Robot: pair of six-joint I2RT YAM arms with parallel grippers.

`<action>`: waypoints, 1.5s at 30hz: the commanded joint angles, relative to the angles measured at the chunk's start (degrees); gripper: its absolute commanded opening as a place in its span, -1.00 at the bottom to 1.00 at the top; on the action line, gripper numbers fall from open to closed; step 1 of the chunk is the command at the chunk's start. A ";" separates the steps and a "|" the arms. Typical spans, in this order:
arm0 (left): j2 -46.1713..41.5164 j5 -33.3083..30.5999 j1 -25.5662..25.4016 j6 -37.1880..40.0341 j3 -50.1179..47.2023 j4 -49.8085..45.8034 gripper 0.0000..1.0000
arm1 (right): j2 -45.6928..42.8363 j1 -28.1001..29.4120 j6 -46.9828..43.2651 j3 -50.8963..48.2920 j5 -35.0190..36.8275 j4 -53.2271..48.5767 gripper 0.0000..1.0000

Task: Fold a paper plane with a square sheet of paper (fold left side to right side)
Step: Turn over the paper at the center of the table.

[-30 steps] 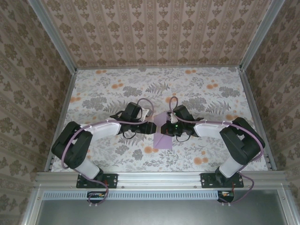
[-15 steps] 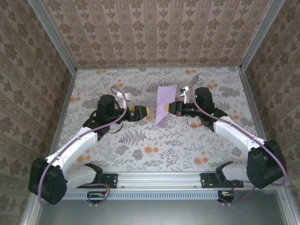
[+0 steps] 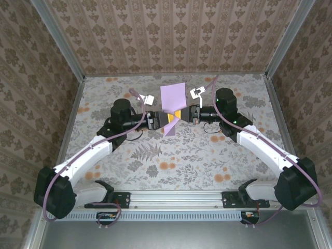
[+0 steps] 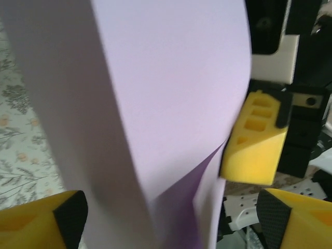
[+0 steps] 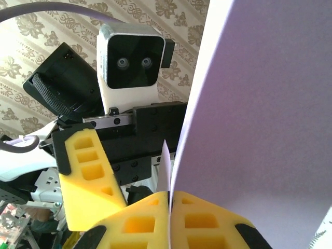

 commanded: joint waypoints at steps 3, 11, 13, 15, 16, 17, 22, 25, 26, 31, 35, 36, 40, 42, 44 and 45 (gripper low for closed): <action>-0.92 1.14 -0.25 -0.32 2.05 2.33 0.35 | -0.03 0.21 2.14 -0.10 -0.83 4.23 -0.86; -1.98 -0.29 -0.25 1.15 1.47 -0.39 -0.37 | -0.93 -0.32 2.12 -2.75 1.22 3.39 -0.79; -2.17 -0.66 -0.25 1.50 1.40 -1.15 -0.53 | -1.28 -0.64 1.70 -3.24 1.90 2.23 -0.75; -2.40 -0.99 -0.25 2.01 1.33 -2.21 -0.65 | -1.87 -0.97 0.58 -3.53 2.87 -0.10 -0.67; -2.59 -1.20 -0.25 2.57 1.47 -3.43 -0.70 | -2.44 -1.19 -0.12 -3.80 3.75 -1.53 -0.61; -2.78 -1.62 -0.34 3.23 1.54 -4.69 -0.75 | -3.16 -1.51 -0.70 -4.18 4.53 -3.05 -0.55; -3.12 -8.31 -2.42 12.15 4.95 -21.01 -0.89 | -7.28 -3.66 -5.43 -5.34 11.69 -13.65 -0.23; -1.92 -16.21 -5.18 17.90 8.27 -32.38 -0.93 | -10.01 -4.90 -9.88 -4.64 20.11 -24.08 -0.09; -1.31 -19.50 -6.31 19.27 9.38 -36.02 -0.95 | -10.70 -5.00 -11.42 -3.98 24.31 -28.56 -0.06; 3.50 -40.46 -13.96 23.04 15.83 -52.11 -1.00 | -12.48 -5.96 -15.46 -0.90 45.48 -46.68 0.12; 9.43 -57.74 -20.42 20.40 21.58 -63.56 -1.00 | -14.12 -7.37 -15.60 -1.15 58.66 -54.24 0.35; 10.69 -60.66 -21.56 19.26 22.77 -65.77 -1.00 | -14.70 -7.63 -15.50 -1.56 60.90 -55.18 0.40; 17.55 -71.49 -25.22 11.90 28.03 -75.33 -1.00 | -17.87 -8.82 -14.34 -3.85 68.08 -57.43 0.71; 20.74 -75.07 -26.35 7.58 30.24 -79.18 -1.00 | -19.40 -9.17 -13.97 -5.06 69.76 -57.78 0.86; 24.26 -77.03 -26.92 2.93 32.20 -82.46 -1.00 | -20.47 -9.46 -13.72 -6.05 70.88 -58.05 0.99; 25.71 -77.53 -27.12 1.21 32.83 -83.59 -1.00 | -20.84 -9.58 -13.63 -6.29 71.15 -58.17 0.99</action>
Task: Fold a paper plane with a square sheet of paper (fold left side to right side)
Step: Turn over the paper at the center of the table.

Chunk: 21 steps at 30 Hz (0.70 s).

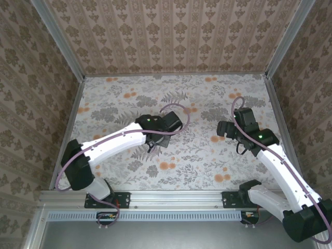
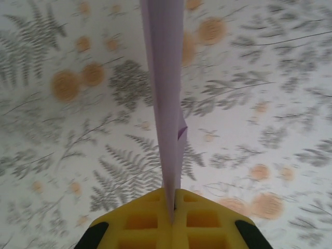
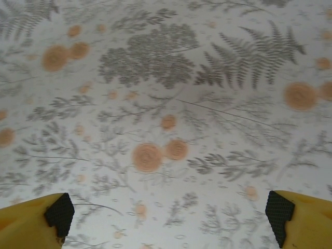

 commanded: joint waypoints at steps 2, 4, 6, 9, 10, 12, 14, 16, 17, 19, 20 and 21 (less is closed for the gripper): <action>6.59 -9.41 -1.20 -13.72 5.03 -13.45 -1.00 | -1.70 -0.63 0.46 -1.80 6.38 -3.69 0.99; 10.85 -9.40 -1.35 -18.86 7.86 -17.19 -1.00 | -1.81 -0.80 0.26 -1.94 6.30 -3.83 0.99; 15.17 -8.79 -1.66 -22.60 11.31 -20.77 -1.00 | -1.80 -0.91 0.00 -2.03 6.31 -3.87 0.99; 22.34 -8.16 -2.04 -26.66 17.91 -27.40 -1.00 | -1.78 -1.12 -0.39 -2.03 6.12 -3.86 0.99; 24.84 -7.86 -2.17 -27.66 20.41 -29.62 -1.00 | -1.84 -1.15 -0.59 -2.02 6.02 -3.91 0.99; 28.62 -6.80 -2.34 -28.91 24.02 -32.38 -1.00 | -1.98 -1.37 -0.83 -1.95 5.73 -3.87 0.99; 31.28 -5.01 -2.41 -28.40 26.31 -32.51 -1.00 | -2.21 -1.45 -1.06 -2.17 5.39 -3.87 0.99; 32.40 -3.14 -2.41 -27.11 26.48 -29.97 -1.00 | -2.41 -1.48 -1.17 -2.27 4.94 -3.87 0.99; 32.72 -2.05 -2.34 -26.31 26.36 -28.35 -1.00 | -2.46 -1.56 -1.13 -2.34 4.82 -3.94 0.99; 33.46 0.49 -2.15 -24.33 25.94 -25.16 -1.00 | -2.67 -1.61 -1.20 -2.55 4.56 -3.89 0.99; 33.83 1.88 -1.94 -23.43 25.68 -23.72 -1.00 | -2.69 -1.72 -1.22 -2.64 4.32 -3.89 0.99; 34.13 3.09 -1.80 -22.56 25.48 -22.23 -1.00 | -2.69 -1.72 -1.22 -2.72 4.22 -3.89 0.99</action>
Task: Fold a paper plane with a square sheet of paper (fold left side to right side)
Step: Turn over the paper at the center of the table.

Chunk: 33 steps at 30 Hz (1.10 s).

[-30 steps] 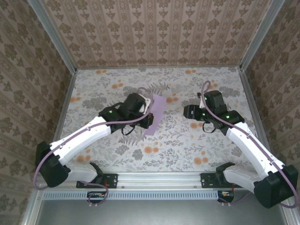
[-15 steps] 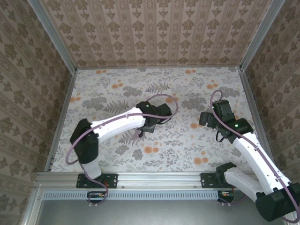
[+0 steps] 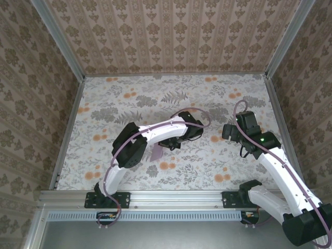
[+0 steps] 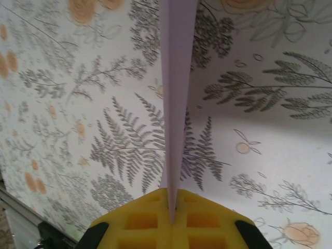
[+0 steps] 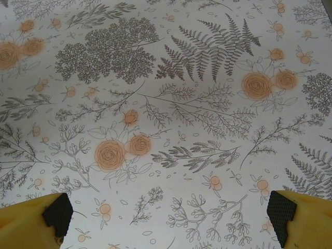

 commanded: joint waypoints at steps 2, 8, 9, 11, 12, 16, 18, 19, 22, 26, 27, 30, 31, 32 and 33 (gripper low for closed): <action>1.14 7.40 0.66 4.23 -0.26 5.74 -1.00 | -0.99 -0.40 -0.93 -1.02 -0.36 -2.03 0.99; 0.25 15.14 1.97 8.54 -4.29 15.78 -1.00 | -0.92 -0.39 -0.88 -1.20 -2.38 -1.59 0.99; -0.11 16.12 2.10 9.11 -4.97 17.15 -1.00 | -0.92 -0.45 -0.80 -1.20 -2.86 -1.55 0.99; -0.89 18.05 2.57 10.18 -6.15 19.88 -1.00 | -0.92 -0.38 -0.79 -1.33 -4.24 -1.29 0.99; -1.15 18.88 2.84 10.62 -6.51 20.98 -0.99 | -0.92 -0.44 -0.80 -1.43 -4.90 -1.09 0.99; -3.15 21.95 3.79 12.29 -8.45 25.46 -0.79 | -0.70 -0.40 -0.59 -1.73 -8.68 -0.42 0.99; -4.62 23.21 4.33 12.99 -9.72 27.73 -0.67 | -0.41 -0.46 -0.44 -1.97 -10.44 -0.24 0.99; -5.48 24.03 4.64 13.44 -10.66 29.39 -0.61 | -0.18 -0.45 -0.30 -2.08 -11.26 -0.05 0.99; -8.23 26.69 5.54 14.59 -13.51 33.26 -0.39 | 0.32 -0.44 0.29 -2.50 -13.89 0.43 0.99; -13.16 30.10 6.41 16.31 -18.43 39.95 -0.06 | 1.13 -0.43 0.87 -3.46 -18.79 2.41 0.99; -14.70 30.84 6.56 16.77 -19.59 41.65 0.02 | 1.33 -0.43 1.11 -3.65 -20.20 3.12 0.99; -20.11 33.32 7.46 18.59 -23.93 47.05 0.24 | 2.52 -0.33 2.05 -4.53 -25.04 5.80 1.00; -22.15 33.94 7.89 19.19 -25.52 48.69 0.31 | 3.17 -0.28 2.49 -4.78 -26.77 6.97 0.99; -24.20 34.71 8.47 19.70 -27.24 50.33 0.36 | 3.74 -0.10 3.06 -4.96 -28.15 8.00 1.00; -26.12 35.40 9.31 20.07 -28.96 51.42 0.38 | 4.34 0.10 3.62 -5.20 -29.24 9.15 0.99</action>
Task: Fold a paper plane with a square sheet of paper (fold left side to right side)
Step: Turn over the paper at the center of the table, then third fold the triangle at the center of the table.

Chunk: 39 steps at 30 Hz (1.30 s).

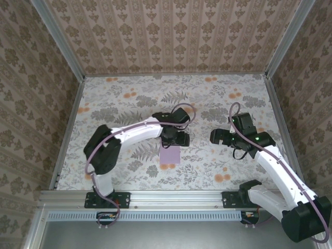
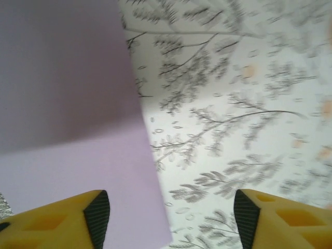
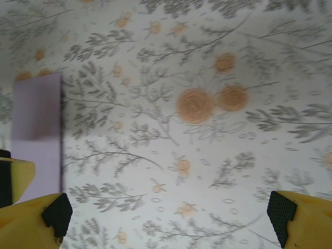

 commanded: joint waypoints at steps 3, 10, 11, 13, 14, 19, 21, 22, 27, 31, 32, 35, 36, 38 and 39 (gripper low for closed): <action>-10.77 5.79 4.78 3.16 -9.19 9.97 0.40 | 3.83 2.00 4.21 -1.35 -9.84 8.44 0.99; -21.66 13.43 14.87 2.72 -24.89 19.62 0.37 | 16.07 10.09 9.11 1.26 -11.93 18.23 0.24; -22.80 14.66 16.29 2.54 -26.83 20.85 0.37 | 18.36 11.05 9.69 2.15 -11.72 19.37 0.11; -24.45 17.06 18.69 2.14 -30.02 23.23 0.36 | 22.41 12.89 10.55 4.04 -11.14 20.82 -0.13; -24.99 18.39 19.78 1.94 -31.48 24.07 0.36 | 24.02 13.71 10.87 5.13 -10.94 21.68 -0.23; -25.20 22.95 22.59 2.23 -35.71 26.00 0.36 | 34.69 16.90 11.07 11.28 -9.69 23.51 -0.55; -24.86 23.42 22.93 2.35 -36.60 26.32 0.36 | 38.05 17.65 10.96 13.65 -9.38 23.97 -0.64; -24.37 23.71 23.06 2.47 -36.88 26.36 0.36 | 39.79 17.89 10.96 14.94 -9.12 23.93 -0.69; -21.65 24.92 23.15 2.35 -37.55 27.57 0.37 | 47.53 18.45 10.22 20.28 -8.81 23.32 -0.77; -19.94 25.64 23.15 2.69 -37.15 27.95 0.37 | 52.31 18.54 8.57 24.00 -8.06 21.58 -0.79; -19.45 25.93 23.11 2.87 -37.03 28.02 0.38 | 53.29 18.54 8.18 24.61 -7.80 21.34 -0.79; -17.69 26.97 23.06 2.95 -36.75 28.57 0.38 | 55.68 18.54 7.28 26.09 -7.41 20.29 -0.80; -17.24 27.10 23.02 2.86 -36.79 28.72 0.38 | 56.29 18.54 6.97 26.45 -7.33 19.89 -0.81; -16.03 27.45 22.90 2.75 -36.69 29.07 0.38 | 57.48 18.54 6.36 26.86 -7.05 18.95 -0.81; -15.47 27.70 22.80 2.71 -36.59 29.16 0.38 | 57.71 18.56 6.22 26.77 -7.04 18.87 -0.81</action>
